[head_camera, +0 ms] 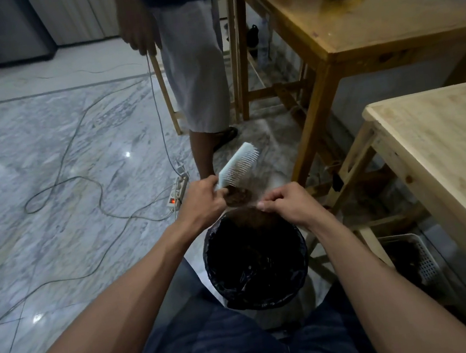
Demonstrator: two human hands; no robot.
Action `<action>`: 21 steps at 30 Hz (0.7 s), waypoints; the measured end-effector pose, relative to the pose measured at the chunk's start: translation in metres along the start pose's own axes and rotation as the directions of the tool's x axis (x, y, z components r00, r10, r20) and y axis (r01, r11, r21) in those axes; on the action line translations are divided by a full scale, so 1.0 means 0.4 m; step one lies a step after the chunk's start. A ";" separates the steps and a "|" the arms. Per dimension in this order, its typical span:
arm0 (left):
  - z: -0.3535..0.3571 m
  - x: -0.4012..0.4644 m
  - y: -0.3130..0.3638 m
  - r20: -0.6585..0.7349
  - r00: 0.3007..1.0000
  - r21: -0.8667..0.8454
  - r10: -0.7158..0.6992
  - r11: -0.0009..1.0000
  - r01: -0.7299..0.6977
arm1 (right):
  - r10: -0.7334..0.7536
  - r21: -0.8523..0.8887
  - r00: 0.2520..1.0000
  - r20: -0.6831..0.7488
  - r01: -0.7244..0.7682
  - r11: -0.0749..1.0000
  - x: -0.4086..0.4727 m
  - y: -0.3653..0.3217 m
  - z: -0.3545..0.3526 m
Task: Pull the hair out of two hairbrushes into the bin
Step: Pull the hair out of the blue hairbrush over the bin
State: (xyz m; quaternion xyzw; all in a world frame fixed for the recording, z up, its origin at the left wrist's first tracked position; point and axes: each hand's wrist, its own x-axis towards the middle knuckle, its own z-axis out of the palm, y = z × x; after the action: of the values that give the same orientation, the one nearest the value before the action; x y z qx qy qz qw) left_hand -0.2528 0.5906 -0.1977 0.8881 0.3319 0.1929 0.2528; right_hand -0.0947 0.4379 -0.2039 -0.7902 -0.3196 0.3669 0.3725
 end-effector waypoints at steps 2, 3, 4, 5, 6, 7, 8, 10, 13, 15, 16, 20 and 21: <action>-0.004 0.005 -0.012 -0.010 0.999 -0.017 -0.038 0.999 0.038 | 0.026 -0.033 0.999 0.028 -0.025 0.999 -0.010 0.010 -0.009; -0.006 0.006 -0.012 -0.001 0.999 -0.016 -0.034 0.999 0.034 | 0.034 -0.041 0.999 0.043 -0.032 0.999 -0.016 0.008 -0.014; -0.007 0.005 -0.009 0.007 1.000 -0.010 -0.016 1.000 0.016 | 0.029 -0.042 0.998 0.060 -0.026 0.999 -0.019 0.002 -0.018; -0.007 0.004 -0.006 0.014 1.000 0.001 0.013 1.000 -0.013 | 0.016 -0.033 0.997 0.080 -0.013 0.999 -0.021 -0.006 -0.022; -0.007 0.002 0.000 0.021 0.999 0.015 0.042 0.999 -0.042 | 0.000 -0.002 0.995 0.095 0.000 1.000 -0.022 -0.018 -0.024; -0.005 0.000 0.005 0.026 0.997 0.027 0.067 0.997 -0.067 | -0.018 0.052 0.995 0.098 0.013 0.999 -0.023 -0.032 -0.028; -0.002 -0.003 0.010 0.030 0.996 0.034 0.088 0.996 -0.089 | -0.038 0.131 0.995 0.094 0.025 0.991 -0.022 -0.047 -0.031; 0.005 -0.007 0.013 0.043 0.992 0.026 0.121 0.992 -0.122 | -0.071 0.263 0.993 0.091 0.045 0.964 -0.013 -0.066 -0.036; 0.010 -0.014 0.017 0.040 0.989 0.012 0.145 0.989 -0.146 | -0.066 0.246 0.988 0.136 0.030 0.969 -0.001 -0.078 -0.024; 0.008 -0.015 0.024 0.036 0.988 0.002 0.152 0.988 -0.152 | -0.071 0.275 0.992 0.102 0.040 0.961 0.009 -0.067 -0.003; 0.006 -0.014 0.028 0.036 0.988 -0.004 0.147 0.989 -0.147 | -0.069 0.303 0.997 0.043 0.052 0.952 0.015 -0.059 0.005; -0.011 -0.003 0.017 0.006 0.994 0.014 0.108 0.994 -0.108 | -0.086 0.206 0.991 -0.104 0.106 0.973 0.014 -0.025 0.017; -0.011 -0.001 0.008 0.005 0.995 0.024 0.097 0.995 -0.097 | -0.088 0.173 0.990 -0.110 0.107 0.979 0.016 -0.015 0.017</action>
State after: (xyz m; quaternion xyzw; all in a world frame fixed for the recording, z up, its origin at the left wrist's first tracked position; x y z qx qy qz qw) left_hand -0.2538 0.5895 -0.1924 0.9065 0.2904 0.1992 0.2328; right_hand -0.0982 0.4483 -0.2041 -0.7547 -0.3045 0.3346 0.4751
